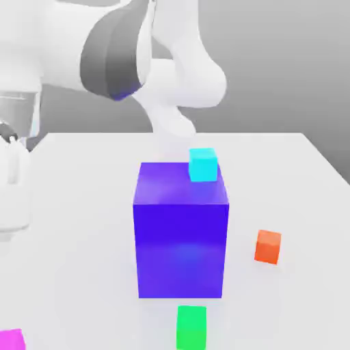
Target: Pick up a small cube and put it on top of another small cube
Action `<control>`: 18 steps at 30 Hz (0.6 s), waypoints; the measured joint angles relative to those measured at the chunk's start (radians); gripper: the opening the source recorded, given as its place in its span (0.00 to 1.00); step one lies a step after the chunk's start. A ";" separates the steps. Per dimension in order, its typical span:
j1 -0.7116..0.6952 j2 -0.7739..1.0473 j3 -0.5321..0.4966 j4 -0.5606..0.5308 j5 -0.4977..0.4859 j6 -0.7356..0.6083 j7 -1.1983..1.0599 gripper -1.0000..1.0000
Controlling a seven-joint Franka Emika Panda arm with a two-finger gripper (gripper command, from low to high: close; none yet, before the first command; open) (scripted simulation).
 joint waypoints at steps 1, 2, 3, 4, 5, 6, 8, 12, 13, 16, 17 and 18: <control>-0.006 0.035 -0.006 0.005 0.011 0.008 0.019 0.50; -0.013 0.070 -0.012 0.011 0.023 0.017 0.037 0.50; -0.020 0.105 -0.018 0.016 0.038 0.025 0.054 0.50; -0.028 0.140 -0.023 0.021 0.054 0.034 0.069 0.50; -0.037 0.174 -0.027 0.027 0.071 0.042 0.084 0.50; -0.049 0.209 -0.028 0.032 0.087 0.050 0.099 0.50; -0.069 0.277 -0.030 0.043 0.127 0.067 0.124 0.50; -0.083 0.422 -0.026 0.075 0.152 0.162 0.130 0.50; -0.084 0.445 -0.025 0.080 0.153 0.179 0.130 0.00; -0.084 0.445 -0.025 0.080 0.153 0.180 0.130 0.00; -0.084 0.445 -0.025 0.080 0.153 0.181 0.130 0.00; -0.084 0.445 -0.025 0.080 0.154 0.181 0.130 0.00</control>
